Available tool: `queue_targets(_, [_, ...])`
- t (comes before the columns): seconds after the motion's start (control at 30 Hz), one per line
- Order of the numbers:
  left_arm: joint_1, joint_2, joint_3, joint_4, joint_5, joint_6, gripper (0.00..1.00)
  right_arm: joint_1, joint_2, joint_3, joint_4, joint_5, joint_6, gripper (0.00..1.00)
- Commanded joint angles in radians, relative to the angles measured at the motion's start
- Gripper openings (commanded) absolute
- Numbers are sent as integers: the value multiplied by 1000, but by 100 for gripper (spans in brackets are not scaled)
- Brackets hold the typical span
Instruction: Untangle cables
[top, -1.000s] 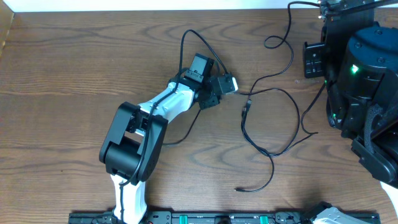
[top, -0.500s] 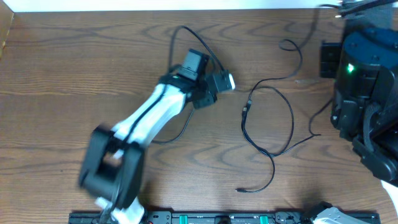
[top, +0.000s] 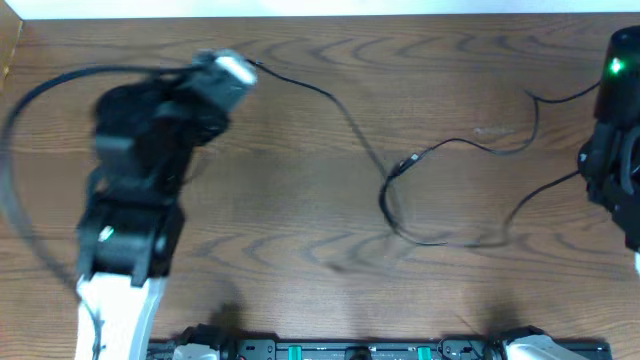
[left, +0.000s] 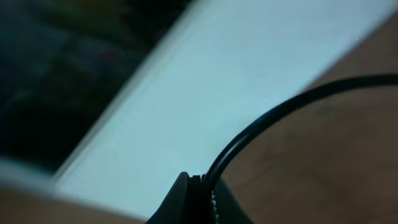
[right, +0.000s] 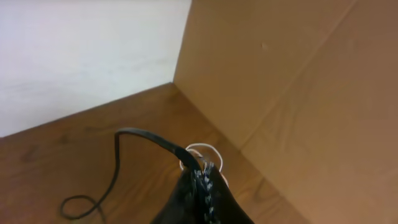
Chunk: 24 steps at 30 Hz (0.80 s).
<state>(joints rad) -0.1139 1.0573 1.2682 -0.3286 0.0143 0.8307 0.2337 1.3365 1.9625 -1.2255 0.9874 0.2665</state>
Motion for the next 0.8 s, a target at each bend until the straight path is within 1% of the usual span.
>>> queue_targets(0.0, [54,-39,6,12,-22,-88,7,-43,28,3,-29,-80,118,1])
queue_targets(0.07, [60,-46,6,12,-22,-89,7,-63,47,3,-56,-149,172,1])
queue_targets(0.17, [58,-35,6,10,17,-103,7,-73,93,-1,-60,-372,180,1])
queue_targets(0.2, [58,-29,6,8,43,-111,7,-73,111,-1,-60,-468,158,1])
queue_targets(0.27, [58,-14,6,2,88,-124,8,-73,158,-1,-53,-741,8,2])
queue_targets(0.3, [58,-6,6,-2,105,-126,7,-73,181,-1,-55,-880,-70,26])
queue_targets(0.33, [57,0,6,-4,114,-126,7,-73,206,-1,-64,-1017,-154,57])
queue_targets(0.37, [57,6,6,-6,117,-127,7,-73,231,-1,-81,-1130,-235,85])
queue_targets(0.4, [57,11,6,-7,117,-127,8,-73,261,-1,-110,-1219,-311,99])
queue_targets(0.47, [58,21,6,-7,117,-127,8,-72,307,-1,-186,-1277,-419,99])
queue_targets(0.53, [57,27,6,-7,117,-127,8,-64,358,-1,-294,-1278,-534,99])
queue_targets(0.57, [58,29,6,-7,117,-126,8,-56,381,-2,-338,-1278,-563,99])
queue_targets(0.67, [58,34,6,-7,117,-126,7,-42,446,-3,-438,-1254,-548,99])
queue_targets(0.7, [58,35,6,-7,117,-126,8,-42,469,-5,-468,-1223,-521,99])
queue_targets(0.77, [58,35,6,-7,117,-126,8,-42,496,-31,-468,-1141,-420,99])
